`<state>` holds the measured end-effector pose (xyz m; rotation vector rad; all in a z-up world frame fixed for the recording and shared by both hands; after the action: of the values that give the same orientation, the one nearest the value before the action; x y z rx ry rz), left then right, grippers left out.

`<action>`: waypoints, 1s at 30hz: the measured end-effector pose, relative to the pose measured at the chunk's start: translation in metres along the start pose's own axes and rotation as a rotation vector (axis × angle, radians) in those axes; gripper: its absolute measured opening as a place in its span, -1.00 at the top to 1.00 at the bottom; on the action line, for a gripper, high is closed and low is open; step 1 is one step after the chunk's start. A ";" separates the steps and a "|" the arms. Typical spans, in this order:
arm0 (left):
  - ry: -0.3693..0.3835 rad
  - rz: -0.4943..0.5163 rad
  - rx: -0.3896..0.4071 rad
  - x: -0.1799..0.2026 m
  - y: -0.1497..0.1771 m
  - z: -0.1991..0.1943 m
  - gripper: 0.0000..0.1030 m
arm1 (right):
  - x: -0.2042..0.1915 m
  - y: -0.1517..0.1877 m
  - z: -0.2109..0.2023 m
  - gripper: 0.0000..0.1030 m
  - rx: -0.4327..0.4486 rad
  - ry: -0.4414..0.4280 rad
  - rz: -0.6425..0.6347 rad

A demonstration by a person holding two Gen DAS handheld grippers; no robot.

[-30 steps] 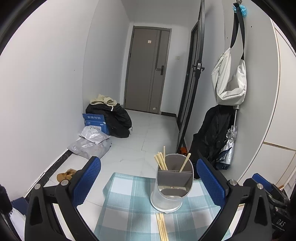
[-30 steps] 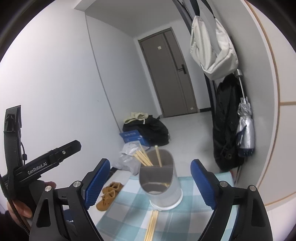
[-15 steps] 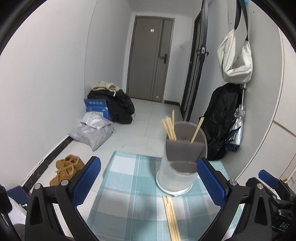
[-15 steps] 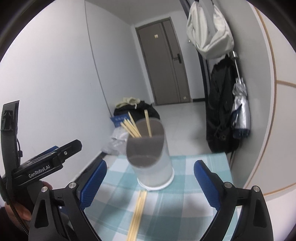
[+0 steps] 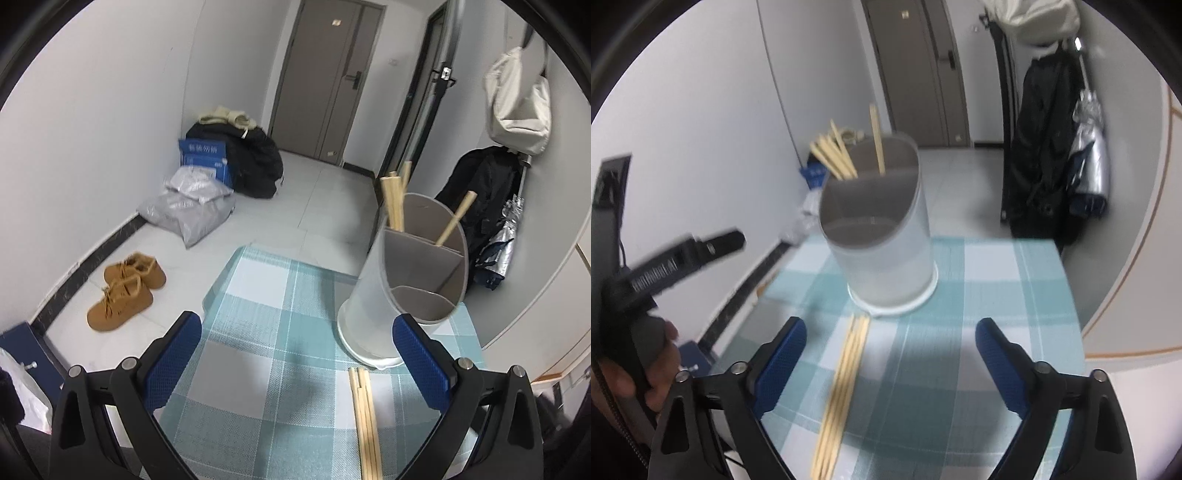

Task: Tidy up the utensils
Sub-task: 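Move both open grippers back down toward the chopstick pile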

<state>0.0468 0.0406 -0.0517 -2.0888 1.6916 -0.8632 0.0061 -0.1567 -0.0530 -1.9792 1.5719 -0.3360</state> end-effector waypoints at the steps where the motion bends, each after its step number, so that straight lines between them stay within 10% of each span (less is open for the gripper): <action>1: 0.000 -0.009 -0.009 -0.002 -0.001 0.003 -0.97 | 0.000 0.000 0.007 -0.63 -0.031 -0.001 0.002; 17: 0.018 -0.089 -0.078 -0.024 -0.011 0.014 -0.97 | -0.015 0.009 0.098 0.20 -0.358 0.016 -0.055; 30: 0.027 -0.114 -0.079 -0.027 -0.012 0.013 -0.97 | -0.032 0.016 0.106 0.51 -0.382 0.080 -0.133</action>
<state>0.0605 0.0679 -0.0617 -2.2543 1.6593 -0.8743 0.0406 -0.0988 -0.1416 -2.3944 1.6533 -0.1767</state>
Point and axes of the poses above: each gripper's, at about its wrist camera, not at the fingertips, and z roughly the way its jaws point, x to its right, y to its underside, the point moved 3 cm from there along z, roughly the way its jaws point, and after that the axes turned 12 degrees about -x, right-handed, at the moved point
